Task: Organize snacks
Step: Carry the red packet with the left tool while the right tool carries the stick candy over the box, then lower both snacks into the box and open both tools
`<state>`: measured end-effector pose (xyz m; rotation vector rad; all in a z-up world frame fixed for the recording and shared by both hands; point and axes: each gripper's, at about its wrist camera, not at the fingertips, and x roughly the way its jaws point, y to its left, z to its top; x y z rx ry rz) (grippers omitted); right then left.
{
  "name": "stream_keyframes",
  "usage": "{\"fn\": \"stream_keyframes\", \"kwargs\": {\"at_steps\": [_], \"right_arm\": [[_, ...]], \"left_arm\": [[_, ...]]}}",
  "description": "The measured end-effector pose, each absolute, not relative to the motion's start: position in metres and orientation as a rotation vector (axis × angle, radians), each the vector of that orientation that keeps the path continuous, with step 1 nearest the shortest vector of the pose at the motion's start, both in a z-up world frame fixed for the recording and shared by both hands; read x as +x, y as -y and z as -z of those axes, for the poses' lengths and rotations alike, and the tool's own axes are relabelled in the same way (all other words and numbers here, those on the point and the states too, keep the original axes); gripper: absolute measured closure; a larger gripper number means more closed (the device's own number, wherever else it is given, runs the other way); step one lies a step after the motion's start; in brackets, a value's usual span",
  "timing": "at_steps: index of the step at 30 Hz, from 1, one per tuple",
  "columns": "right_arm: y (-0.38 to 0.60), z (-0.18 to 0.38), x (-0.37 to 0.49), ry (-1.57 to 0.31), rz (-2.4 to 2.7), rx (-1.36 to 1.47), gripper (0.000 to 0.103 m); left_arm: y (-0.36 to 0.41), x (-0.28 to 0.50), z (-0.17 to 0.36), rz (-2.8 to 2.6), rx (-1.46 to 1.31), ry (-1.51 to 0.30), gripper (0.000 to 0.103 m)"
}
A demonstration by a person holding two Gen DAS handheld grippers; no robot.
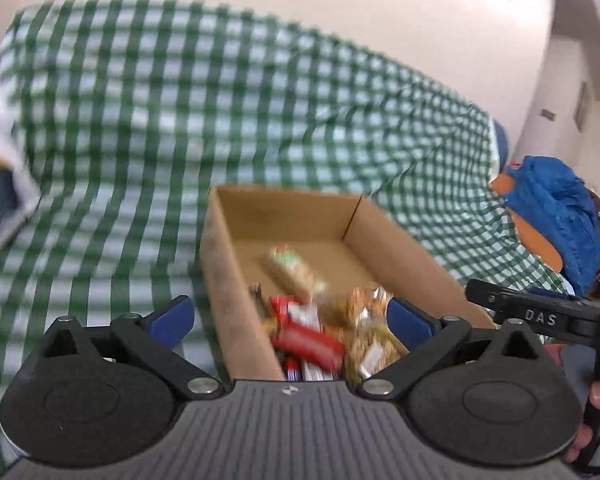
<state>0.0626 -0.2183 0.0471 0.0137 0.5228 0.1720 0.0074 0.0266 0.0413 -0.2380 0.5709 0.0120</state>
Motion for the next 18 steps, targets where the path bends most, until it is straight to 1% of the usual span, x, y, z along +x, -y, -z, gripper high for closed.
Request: {"fn": "stream_keyframes", "kwargs": {"at_steps": [5, 7, 10, 12, 18], "right_arm": [[0.230, -0.039, 0.050, -0.587, -0.169, 0.006, 0.001], [0.231, -0.033, 0.047, -0.613, -0.177, -0.009, 0.001], [0.226, -0.025, 0.049, -0.635, -0.190, -0.053, 0.001], [0.222, -0.022, 0.052, -0.640, -0.194, -0.076, 0.001], [0.215, -0.019, 0.066, -0.667, -0.202, -0.046, 0.001]], "left_arm": [[-0.008, -0.013, -0.020, -0.068, -0.215, -0.583, 0.000], [-0.003, -0.005, -0.014, -0.068, -0.214, -0.649, 0.000], [0.003, 0.000, -0.012, -0.051, -0.174, -0.628, 0.000], [0.005, 0.009, -0.007, -0.068, -0.143, -0.646, 0.000], [-0.005, 0.024, 0.008, -0.065, -0.211, -0.702, 0.000]]}}
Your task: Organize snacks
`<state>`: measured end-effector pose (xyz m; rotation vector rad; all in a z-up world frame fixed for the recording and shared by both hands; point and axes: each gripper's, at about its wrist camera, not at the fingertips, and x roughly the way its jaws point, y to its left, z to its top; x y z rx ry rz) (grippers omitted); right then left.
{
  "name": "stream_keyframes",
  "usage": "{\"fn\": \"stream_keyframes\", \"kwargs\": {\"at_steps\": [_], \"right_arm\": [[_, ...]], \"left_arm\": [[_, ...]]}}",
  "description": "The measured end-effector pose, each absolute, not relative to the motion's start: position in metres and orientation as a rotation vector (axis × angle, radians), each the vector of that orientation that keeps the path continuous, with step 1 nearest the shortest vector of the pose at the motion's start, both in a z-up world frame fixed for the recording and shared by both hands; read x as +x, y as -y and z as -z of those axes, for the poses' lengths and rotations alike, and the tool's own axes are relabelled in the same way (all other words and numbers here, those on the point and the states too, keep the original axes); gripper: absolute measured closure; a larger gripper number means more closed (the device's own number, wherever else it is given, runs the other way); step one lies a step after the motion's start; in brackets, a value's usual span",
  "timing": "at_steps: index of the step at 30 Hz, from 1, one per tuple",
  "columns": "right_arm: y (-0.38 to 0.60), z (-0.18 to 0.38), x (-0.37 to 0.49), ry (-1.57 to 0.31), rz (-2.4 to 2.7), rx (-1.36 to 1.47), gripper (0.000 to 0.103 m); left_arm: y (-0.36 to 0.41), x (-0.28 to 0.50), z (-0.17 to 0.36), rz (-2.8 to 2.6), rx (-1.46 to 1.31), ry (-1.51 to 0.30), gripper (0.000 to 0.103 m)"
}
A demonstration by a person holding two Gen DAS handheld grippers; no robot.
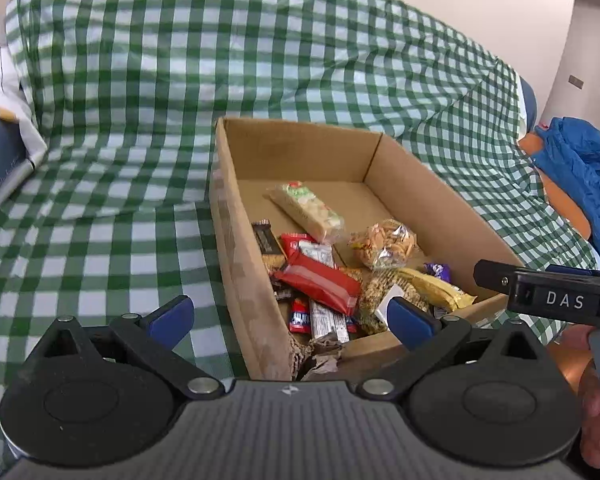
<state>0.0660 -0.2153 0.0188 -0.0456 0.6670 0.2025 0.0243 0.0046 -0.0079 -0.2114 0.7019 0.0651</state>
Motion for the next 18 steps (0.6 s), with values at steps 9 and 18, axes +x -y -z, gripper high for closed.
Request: {"fn": "stream_keyframes", "kwargs": {"at_steps": [9, 18], "right_arm": [[0.196, -0.014, 0.067, -0.666, -0.245, -0.120, 0.001], [0.190, -0.013, 0.062, -0.661, -0.263, -0.145, 0.001]], "left_arm": [[-0.010, 0.032, 0.009, -0.059, -0.250, -0.711, 0.000], [-0.003, 0.030, 0.008, -0.044, -0.225, -0.704, 0.000]]}}
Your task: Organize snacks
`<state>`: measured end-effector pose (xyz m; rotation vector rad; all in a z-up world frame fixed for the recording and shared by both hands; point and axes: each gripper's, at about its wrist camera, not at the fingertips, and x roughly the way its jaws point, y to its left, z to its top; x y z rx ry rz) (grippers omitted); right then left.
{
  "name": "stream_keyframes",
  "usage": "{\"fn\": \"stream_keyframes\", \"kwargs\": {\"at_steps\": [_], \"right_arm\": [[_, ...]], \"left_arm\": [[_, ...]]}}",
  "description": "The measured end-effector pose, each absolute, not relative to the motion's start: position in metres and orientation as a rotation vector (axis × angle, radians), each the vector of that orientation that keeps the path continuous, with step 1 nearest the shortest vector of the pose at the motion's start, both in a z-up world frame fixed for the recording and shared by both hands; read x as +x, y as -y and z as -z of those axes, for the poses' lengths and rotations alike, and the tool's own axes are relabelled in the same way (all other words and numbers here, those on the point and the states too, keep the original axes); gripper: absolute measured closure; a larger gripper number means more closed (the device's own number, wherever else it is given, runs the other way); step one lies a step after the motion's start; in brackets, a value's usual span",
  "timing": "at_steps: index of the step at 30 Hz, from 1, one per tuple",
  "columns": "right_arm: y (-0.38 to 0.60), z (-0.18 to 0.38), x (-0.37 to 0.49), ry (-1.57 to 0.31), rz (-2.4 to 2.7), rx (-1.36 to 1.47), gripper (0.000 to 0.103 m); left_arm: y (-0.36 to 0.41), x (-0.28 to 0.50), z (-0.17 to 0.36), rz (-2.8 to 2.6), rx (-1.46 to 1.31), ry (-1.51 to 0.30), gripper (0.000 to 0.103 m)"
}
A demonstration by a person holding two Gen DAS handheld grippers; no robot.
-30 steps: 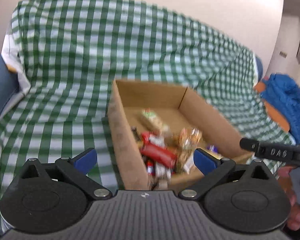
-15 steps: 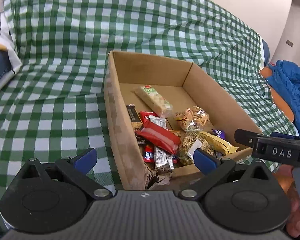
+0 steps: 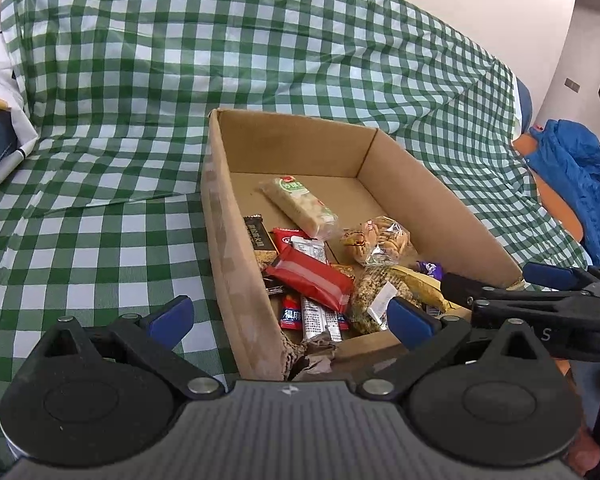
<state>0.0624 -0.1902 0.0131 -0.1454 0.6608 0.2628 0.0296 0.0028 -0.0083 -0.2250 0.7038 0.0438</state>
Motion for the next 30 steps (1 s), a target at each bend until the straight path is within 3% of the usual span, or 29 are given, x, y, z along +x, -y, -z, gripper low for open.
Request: {"fn": "stream_keyframes", "kwargs": {"at_steps": [30], "right_arm": [[0.1871, -0.0151, 0.0625, -0.646, -0.304, -0.178, 0.001]], "left_arm": [[-0.0014, 0.0288, 0.0054, -0.028, -0.235, -0.681, 0.000]]}}
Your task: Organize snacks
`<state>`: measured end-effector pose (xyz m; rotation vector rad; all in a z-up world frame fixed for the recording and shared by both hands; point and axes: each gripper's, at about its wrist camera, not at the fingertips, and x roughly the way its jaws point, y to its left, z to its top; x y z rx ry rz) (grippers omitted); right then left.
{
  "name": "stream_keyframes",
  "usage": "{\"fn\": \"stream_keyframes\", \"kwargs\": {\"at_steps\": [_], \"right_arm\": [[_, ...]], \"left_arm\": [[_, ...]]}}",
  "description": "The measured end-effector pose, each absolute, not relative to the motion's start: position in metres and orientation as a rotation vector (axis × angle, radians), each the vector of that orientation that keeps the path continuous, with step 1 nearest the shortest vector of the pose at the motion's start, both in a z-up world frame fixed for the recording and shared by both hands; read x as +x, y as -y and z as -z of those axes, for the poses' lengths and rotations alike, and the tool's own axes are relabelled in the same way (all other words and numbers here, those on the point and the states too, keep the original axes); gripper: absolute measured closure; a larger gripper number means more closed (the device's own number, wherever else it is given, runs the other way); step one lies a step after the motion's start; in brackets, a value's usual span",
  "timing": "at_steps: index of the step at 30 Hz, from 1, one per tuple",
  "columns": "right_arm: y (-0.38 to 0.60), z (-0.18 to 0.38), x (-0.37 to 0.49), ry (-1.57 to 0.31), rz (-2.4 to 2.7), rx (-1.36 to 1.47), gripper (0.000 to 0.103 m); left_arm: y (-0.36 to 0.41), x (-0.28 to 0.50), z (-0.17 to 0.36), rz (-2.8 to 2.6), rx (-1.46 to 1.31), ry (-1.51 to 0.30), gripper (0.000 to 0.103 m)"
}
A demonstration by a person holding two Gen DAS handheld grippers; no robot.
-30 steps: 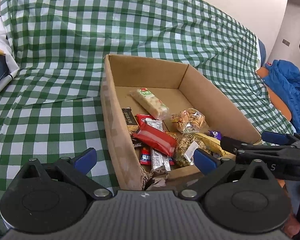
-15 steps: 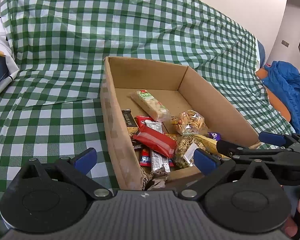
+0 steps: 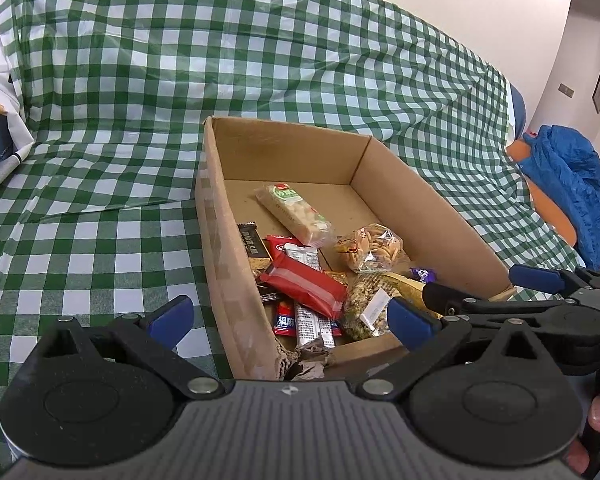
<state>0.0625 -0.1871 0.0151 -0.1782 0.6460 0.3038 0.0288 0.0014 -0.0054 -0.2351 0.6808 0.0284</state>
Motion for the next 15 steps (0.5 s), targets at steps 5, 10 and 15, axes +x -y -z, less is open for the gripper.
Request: {"fn": "stream_keyframes", "kwargs": {"at_steps": [5, 10, 15], "right_arm": [[0.1890, -0.0163, 0.0633, -0.645, -0.310, -0.176, 0.001], [0.1903, -0.0156, 0.0657, -0.658, -0.313, -0.168, 0.001], [0.1917, -0.0158, 0.0683, -0.667, -0.318, -0.152, 0.001]], "left_arm": [[-0.0006, 0.0299, 0.0049, -0.024, -0.248, -0.682, 0.000], [-0.0010, 0.0311, 0.0046, -0.017, -0.260, -0.678, 0.000], [-0.0019, 0.0327, 0.0040, -0.018, -0.262, -0.662, 0.000]]}}
